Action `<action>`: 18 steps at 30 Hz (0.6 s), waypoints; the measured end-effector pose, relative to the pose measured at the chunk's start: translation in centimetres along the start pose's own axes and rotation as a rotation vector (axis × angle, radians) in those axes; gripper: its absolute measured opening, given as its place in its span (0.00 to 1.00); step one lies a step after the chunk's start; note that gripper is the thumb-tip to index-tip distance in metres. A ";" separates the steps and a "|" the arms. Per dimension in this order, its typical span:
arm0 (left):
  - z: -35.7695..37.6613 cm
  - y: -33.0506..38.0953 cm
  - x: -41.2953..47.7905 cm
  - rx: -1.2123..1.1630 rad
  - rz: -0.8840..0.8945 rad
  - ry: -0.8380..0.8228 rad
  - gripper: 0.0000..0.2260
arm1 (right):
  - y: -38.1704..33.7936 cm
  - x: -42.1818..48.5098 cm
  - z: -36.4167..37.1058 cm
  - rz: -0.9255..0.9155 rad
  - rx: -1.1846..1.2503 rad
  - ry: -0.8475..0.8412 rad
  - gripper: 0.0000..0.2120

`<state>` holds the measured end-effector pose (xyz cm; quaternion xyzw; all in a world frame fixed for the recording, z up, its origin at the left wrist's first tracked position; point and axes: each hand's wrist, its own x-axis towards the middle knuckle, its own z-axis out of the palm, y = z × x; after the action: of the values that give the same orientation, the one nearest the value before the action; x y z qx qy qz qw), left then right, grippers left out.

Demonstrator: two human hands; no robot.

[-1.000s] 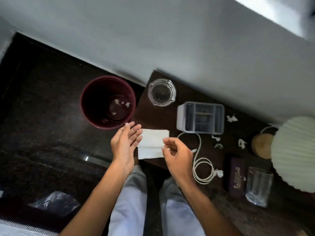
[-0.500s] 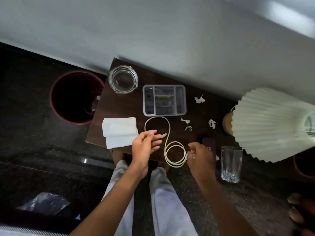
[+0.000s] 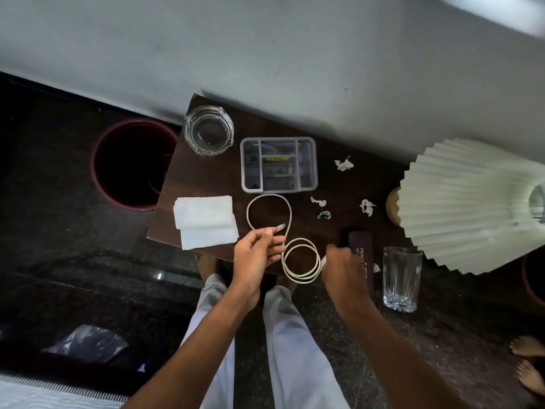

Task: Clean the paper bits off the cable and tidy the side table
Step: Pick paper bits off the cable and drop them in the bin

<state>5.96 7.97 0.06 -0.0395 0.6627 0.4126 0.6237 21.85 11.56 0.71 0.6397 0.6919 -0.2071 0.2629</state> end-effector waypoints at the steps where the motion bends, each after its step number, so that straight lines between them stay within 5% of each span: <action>1: -0.1 0.0 0.0 -0.006 -0.001 0.002 0.08 | 0.0 0.1 0.0 -0.002 -0.004 -0.001 0.08; 15: -1.0 -0.1 0.2 -0.079 -0.010 -0.005 0.09 | 0.1 -0.6 -0.9 0.011 0.046 0.026 0.10; 18: -1.3 0.0 0.2 -0.074 -0.002 -0.009 0.09 | -0.1 -0.7 -1.6 -0.018 0.402 0.076 0.06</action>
<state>4.86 7.29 -0.27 -0.0615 0.6443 0.4362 0.6251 21.67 11.98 2.37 0.6804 0.6520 -0.3188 0.1017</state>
